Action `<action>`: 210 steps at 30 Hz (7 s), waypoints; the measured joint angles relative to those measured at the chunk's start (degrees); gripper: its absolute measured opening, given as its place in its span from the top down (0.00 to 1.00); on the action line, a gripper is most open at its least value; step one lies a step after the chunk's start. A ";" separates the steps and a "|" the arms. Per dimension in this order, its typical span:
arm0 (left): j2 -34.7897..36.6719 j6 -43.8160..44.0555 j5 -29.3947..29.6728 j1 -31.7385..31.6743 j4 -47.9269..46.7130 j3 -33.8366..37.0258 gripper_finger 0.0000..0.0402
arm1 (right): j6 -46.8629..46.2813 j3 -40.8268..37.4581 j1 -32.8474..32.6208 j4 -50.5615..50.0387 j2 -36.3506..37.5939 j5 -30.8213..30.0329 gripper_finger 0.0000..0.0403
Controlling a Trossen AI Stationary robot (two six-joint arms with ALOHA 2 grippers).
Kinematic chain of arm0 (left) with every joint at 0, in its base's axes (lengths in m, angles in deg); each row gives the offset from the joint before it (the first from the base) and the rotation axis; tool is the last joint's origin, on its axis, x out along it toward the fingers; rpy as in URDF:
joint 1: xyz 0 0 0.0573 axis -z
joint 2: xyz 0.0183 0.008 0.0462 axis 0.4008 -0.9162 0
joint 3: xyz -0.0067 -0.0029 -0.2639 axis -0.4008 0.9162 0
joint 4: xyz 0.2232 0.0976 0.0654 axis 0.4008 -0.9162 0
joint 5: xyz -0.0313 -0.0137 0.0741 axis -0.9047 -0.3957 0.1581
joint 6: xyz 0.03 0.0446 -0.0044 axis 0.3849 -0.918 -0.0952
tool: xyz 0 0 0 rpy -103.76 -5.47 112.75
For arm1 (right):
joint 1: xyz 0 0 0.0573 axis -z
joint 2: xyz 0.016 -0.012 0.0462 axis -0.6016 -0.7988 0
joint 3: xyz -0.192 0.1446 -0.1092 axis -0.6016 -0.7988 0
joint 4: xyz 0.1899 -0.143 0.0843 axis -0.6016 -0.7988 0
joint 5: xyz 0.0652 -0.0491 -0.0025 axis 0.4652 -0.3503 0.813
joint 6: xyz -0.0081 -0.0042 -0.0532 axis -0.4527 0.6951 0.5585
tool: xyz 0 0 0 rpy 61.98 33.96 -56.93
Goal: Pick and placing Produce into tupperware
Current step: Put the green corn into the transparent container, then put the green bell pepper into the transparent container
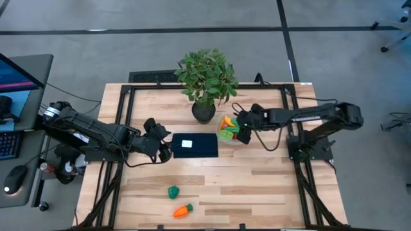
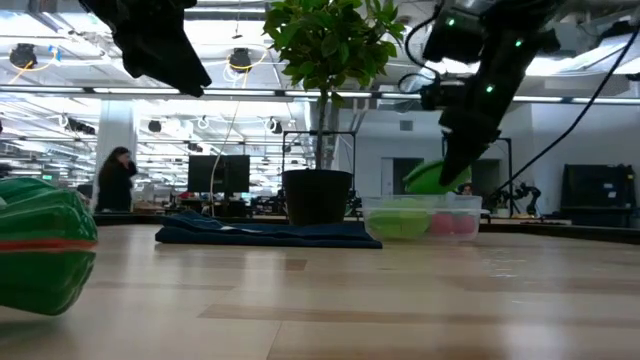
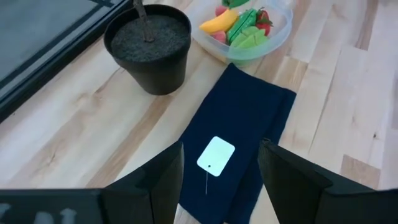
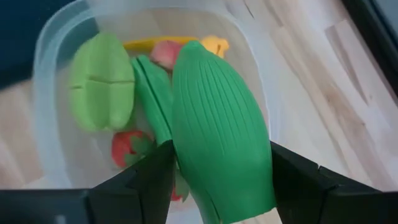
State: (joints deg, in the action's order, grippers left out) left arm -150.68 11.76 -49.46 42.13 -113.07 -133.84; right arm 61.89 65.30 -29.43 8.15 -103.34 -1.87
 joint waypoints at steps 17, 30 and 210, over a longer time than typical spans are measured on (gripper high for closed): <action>0.00 1.53 0.04 0.00 -0.47 0.00 0.51 | -0.31 0.00 5.22 1.11 -1.91 0.53 0.44; 0.00 1.61 0.93 0.00 -0.49 0.00 0.51 | 1.56 0.00 5.24 2.44 -1.91 3.41 0.42; -35.39 73.07 -25.48 20.28 -12.21 -21.33 0.41 | -1.89 0.00 -16.55 -24.64 34.74 13.79 0.22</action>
State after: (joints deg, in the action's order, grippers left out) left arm -186.07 84.83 -74.94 62.41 -125.28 -155.17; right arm 60.00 65.30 -45.98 -16.48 -68.60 11.92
